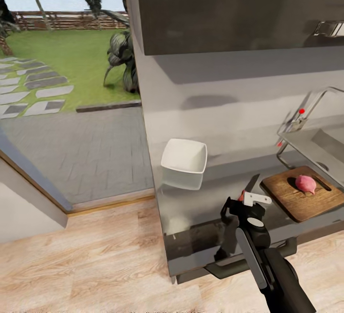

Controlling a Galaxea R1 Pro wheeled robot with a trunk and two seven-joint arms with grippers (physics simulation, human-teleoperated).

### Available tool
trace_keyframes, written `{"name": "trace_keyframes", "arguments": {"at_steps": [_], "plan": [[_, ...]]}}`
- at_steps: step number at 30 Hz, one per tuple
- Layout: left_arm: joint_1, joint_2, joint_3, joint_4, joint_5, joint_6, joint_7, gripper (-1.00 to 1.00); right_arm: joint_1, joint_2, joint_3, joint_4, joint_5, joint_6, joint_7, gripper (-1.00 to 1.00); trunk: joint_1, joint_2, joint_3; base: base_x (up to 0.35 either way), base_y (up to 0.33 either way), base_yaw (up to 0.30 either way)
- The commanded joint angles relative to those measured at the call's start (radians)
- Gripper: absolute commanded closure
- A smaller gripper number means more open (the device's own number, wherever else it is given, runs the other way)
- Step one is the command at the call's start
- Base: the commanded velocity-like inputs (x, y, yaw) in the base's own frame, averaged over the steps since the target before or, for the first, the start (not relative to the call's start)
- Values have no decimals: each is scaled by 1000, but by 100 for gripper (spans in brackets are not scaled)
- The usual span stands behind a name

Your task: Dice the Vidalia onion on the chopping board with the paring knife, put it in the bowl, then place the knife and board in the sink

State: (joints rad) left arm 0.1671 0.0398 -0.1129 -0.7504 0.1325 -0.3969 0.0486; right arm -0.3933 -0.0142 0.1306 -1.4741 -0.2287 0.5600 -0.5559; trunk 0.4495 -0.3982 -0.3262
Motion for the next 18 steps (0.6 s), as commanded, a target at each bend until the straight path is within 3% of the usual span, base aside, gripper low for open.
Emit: {"name": "trace_keyframes", "arguments": {"at_steps": [1,18], "plan": [[0,2,-7,-1,10,-2,5,-100,-1,-1,3,-1,-9,3,-10,-100,1,-2,-3,0,0,0],[0,2,-7,-1,10,-2,5,-100,-1,-1,3,-1,-9,3,-10,-100,1,-2,-28,0,0,0]]}}
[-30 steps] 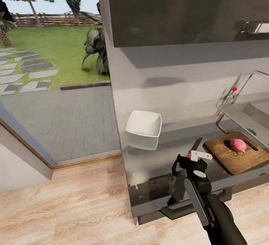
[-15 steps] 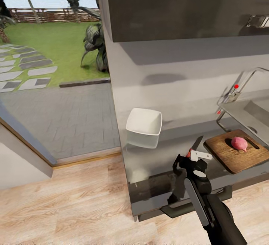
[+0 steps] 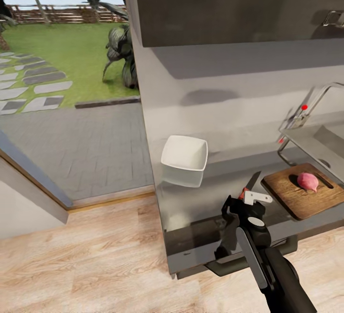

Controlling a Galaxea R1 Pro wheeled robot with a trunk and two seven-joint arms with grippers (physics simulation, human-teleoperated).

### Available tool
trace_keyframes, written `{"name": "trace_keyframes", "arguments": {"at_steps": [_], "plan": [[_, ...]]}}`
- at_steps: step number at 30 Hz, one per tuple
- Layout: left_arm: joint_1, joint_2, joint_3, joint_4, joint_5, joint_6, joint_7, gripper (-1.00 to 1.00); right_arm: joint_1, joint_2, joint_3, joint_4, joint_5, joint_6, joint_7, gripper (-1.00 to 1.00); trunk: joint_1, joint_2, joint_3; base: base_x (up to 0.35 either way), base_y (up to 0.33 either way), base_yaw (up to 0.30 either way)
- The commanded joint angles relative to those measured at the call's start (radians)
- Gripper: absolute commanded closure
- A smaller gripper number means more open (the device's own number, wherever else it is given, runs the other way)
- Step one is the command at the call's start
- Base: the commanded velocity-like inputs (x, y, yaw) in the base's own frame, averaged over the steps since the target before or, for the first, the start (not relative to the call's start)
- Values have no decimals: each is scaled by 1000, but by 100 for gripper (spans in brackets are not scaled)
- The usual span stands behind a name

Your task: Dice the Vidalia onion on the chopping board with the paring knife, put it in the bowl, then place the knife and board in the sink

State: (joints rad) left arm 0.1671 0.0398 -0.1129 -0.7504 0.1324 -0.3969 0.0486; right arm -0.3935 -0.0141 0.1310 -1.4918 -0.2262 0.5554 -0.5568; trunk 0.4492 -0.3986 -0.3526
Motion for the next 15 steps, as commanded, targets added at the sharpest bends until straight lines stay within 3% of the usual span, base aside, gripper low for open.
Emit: {"name": "trace_keyframes", "arguments": {"at_steps": [1,10,15], "plan": [[0,2,-7,-1,10,-2,5,-100,-1,-1,2,16,-12,8,-9,-100,1,-1,-2,0,0,0],[0,1,-9,5,10,-8,11,-100,-2,5,9,1,-3,-2,-5,-100,1,-1,-4,0,0,0],[1,4,-9,17,10,-14,5,-100,-2,12,-20,-9,-23,-31,-3,-100,1,-1,-4,0,0,0]]}}
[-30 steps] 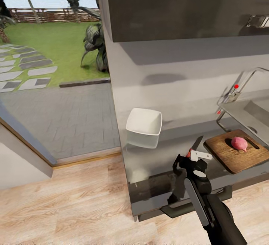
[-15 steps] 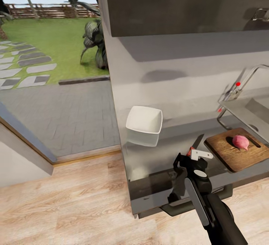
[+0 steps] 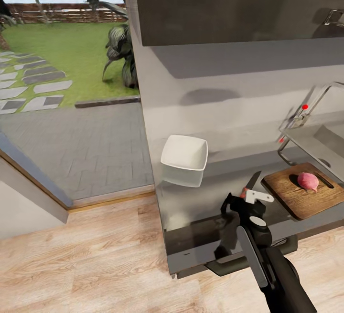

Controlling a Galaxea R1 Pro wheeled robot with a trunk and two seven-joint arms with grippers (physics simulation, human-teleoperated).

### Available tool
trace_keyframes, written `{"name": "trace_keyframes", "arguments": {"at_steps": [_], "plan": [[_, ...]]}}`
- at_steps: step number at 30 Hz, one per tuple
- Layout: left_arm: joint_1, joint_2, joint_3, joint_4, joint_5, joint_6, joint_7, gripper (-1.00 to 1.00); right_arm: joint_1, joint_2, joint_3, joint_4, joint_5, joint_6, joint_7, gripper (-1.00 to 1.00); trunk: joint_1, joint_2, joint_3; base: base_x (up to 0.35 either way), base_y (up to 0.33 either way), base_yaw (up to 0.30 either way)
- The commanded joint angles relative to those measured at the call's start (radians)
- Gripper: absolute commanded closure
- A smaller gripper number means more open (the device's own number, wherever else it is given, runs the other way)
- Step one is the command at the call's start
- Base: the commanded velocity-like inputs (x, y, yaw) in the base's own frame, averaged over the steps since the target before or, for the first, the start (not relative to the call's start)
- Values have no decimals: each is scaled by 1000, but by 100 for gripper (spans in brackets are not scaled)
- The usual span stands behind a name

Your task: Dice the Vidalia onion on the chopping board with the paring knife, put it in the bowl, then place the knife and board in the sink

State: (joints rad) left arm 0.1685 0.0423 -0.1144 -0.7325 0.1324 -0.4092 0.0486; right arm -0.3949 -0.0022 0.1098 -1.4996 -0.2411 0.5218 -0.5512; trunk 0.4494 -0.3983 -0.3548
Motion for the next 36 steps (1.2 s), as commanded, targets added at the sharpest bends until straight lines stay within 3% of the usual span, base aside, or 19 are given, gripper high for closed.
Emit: {"name": "trace_keyframes", "arguments": {"at_steps": [1,5,14,36], "plan": [[1,2,-7,0,10,-2,3,-100,-1,-1,-4,-2,-12,-3,-9,-100,1,-2,-1,0,0,0],[3,2,-7,8,10,-3,2,-100,-1,-24,-27,-4,-19,-24,-10,-100,1,-2,-1,0,0,0],[3,2,-7,8,10,-3,2,-100,-1,-27,-76,-4,-20,-32,-10,-100,1,-2,-1,0,0,0],[3,2,-7,8,10,-3,1,-100,-1,-27,-64,-4,-18,-32,-9,-100,1,-2,-1,0,32,0]]}}
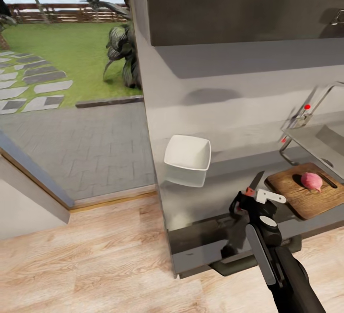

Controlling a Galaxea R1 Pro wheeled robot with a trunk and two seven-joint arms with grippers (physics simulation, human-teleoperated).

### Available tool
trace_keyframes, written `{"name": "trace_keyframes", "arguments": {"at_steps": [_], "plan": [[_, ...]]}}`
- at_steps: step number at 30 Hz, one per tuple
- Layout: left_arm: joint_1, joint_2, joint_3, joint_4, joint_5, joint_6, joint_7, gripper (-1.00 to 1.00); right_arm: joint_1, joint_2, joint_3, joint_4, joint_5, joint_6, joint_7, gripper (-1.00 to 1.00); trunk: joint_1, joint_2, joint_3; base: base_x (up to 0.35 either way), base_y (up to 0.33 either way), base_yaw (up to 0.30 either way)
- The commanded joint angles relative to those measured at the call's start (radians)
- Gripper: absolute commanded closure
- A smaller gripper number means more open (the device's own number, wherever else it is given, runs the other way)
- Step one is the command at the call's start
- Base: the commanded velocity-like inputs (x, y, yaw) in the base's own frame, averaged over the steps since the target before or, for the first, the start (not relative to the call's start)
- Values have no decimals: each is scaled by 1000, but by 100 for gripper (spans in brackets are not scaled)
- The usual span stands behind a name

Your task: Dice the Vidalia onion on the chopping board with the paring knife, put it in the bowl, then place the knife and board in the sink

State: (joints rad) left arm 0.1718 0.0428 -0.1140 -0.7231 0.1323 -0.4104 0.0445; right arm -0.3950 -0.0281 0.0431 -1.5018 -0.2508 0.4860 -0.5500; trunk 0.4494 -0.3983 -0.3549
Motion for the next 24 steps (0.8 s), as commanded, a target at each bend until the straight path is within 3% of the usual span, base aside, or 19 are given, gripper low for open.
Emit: {"name": "trace_keyframes", "arguments": {"at_steps": [1,24], "plan": [[0,2,-7,-1,10,-2,5,-100,-1,-1,3,-1,-8,3,-10,-100,1,-2,-1,0,226,0],[0,2,-7,-1,10,-2,5,-100,-1,-2,3,-1,-7,4,-10,-100,1,-2,-1,0,21,0]]}}
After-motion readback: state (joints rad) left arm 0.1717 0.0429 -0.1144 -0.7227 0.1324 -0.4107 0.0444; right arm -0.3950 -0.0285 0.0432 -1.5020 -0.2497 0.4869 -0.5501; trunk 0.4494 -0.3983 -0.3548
